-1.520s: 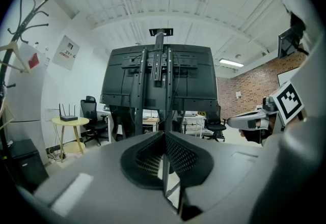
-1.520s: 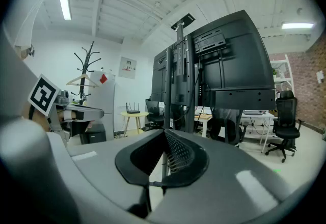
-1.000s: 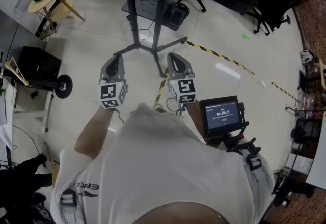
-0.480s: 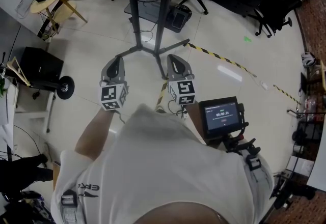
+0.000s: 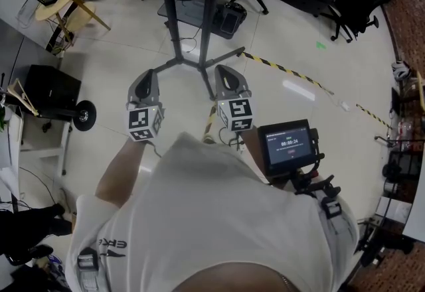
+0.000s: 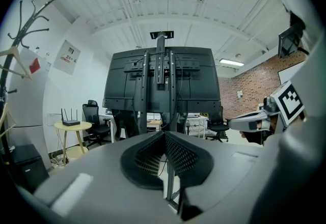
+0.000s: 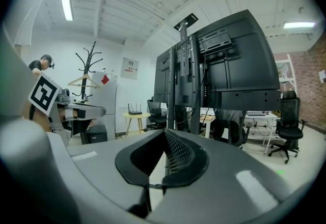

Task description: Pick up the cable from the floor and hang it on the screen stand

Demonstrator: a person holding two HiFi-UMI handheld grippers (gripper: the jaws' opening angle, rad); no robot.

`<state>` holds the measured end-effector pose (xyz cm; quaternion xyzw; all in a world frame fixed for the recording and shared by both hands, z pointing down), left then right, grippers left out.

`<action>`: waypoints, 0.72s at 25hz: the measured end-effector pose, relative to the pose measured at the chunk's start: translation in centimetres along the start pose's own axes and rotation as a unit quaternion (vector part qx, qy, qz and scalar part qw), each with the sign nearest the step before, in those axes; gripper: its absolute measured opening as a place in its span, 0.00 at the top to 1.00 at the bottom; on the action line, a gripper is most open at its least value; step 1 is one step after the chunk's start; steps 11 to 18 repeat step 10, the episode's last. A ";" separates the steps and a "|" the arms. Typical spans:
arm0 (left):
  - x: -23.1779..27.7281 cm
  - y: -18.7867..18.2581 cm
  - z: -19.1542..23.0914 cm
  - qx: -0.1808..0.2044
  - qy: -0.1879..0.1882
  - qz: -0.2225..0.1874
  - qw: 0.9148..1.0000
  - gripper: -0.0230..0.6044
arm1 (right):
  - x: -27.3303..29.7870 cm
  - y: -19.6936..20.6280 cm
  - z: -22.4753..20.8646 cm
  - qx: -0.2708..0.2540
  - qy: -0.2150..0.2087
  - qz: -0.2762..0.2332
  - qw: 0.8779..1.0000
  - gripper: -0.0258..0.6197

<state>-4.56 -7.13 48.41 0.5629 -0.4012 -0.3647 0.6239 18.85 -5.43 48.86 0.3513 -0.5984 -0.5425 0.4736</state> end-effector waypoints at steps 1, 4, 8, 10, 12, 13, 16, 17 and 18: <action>0.0 0.0 -0.1 0.001 0.001 0.000 1.000 0.96 | 0.0 0.0 0.0 0.000 0.001 0.000 1.000 0.94; 0.1 -0.2 -0.1 0.004 0.003 0.000 1.000 0.96 | 0.0 -0.1 -0.1 0.000 0.002 0.000 1.000 0.94; 0.3 -0.2 -0.2 0.004 0.000 0.000 1.000 0.96 | 0.2 -0.3 -0.4 0.001 0.001 -0.002 1.000 0.94; 0.5 -0.2 -0.2 0.004 -0.002 -0.001 1.000 0.96 | 0.3 -0.3 -0.6 0.000 0.001 -0.003 1.000 0.94; 0.5 -0.2 -0.2 0.004 -0.002 -0.001 1.000 0.96 | 0.3 -0.3 -0.6 0.000 0.001 -0.003 1.000 0.94; 0.5 -0.2 -0.2 0.004 -0.002 -0.001 1.000 0.96 | 0.3 -0.3 -0.6 0.000 0.001 -0.003 1.000 0.94; 0.5 -0.2 -0.2 0.004 -0.002 -0.001 1.000 0.96 | 0.3 -0.3 -0.6 0.000 0.001 -0.003 1.000 0.94; 0.5 -0.2 -0.2 0.004 -0.002 -0.001 1.000 0.96 | 0.3 -0.3 -0.6 0.000 0.001 -0.003 1.000 0.94; 0.5 -0.2 -0.2 0.004 -0.002 -0.001 1.000 0.96 | 0.3 -0.3 -0.6 0.000 0.001 -0.003 1.000 0.94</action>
Point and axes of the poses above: the fingertips, and each gripper's own axes: x forward along the fingers, z to its left, y out of its underside, the point moved 5 cm from there along -x, backward along the fingers, and after that the axes turned 2 degrees about y, right-handed, at the moved point
